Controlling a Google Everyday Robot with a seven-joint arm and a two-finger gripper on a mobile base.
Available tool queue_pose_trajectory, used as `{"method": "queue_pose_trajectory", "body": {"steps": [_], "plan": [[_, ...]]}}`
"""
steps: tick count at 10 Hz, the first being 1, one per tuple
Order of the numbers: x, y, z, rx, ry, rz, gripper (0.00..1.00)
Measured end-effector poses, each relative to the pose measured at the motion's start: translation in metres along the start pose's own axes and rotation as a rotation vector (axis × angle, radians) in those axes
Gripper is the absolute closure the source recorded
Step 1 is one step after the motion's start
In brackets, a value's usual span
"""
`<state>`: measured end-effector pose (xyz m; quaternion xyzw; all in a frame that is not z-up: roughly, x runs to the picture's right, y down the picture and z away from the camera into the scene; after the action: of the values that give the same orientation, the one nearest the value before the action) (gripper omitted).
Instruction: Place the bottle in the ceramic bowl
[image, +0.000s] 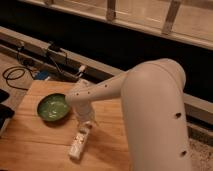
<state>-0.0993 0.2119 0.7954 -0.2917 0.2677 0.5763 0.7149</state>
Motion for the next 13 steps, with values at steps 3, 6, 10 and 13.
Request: {"method": "queue_pose_trajectory", "body": {"steps": [3,6,10,13], "plan": [[0.005,0.007,0.018,-0.037,0.052,0.001,0.37],[0.008,0.013,0.028,-0.046,0.082,-0.014,0.63],[0.009,0.009,0.024,-0.033,0.074,-0.011,0.98],[-0.009,-0.001,-0.010,-0.005,0.003,-0.011,1.00]]}}
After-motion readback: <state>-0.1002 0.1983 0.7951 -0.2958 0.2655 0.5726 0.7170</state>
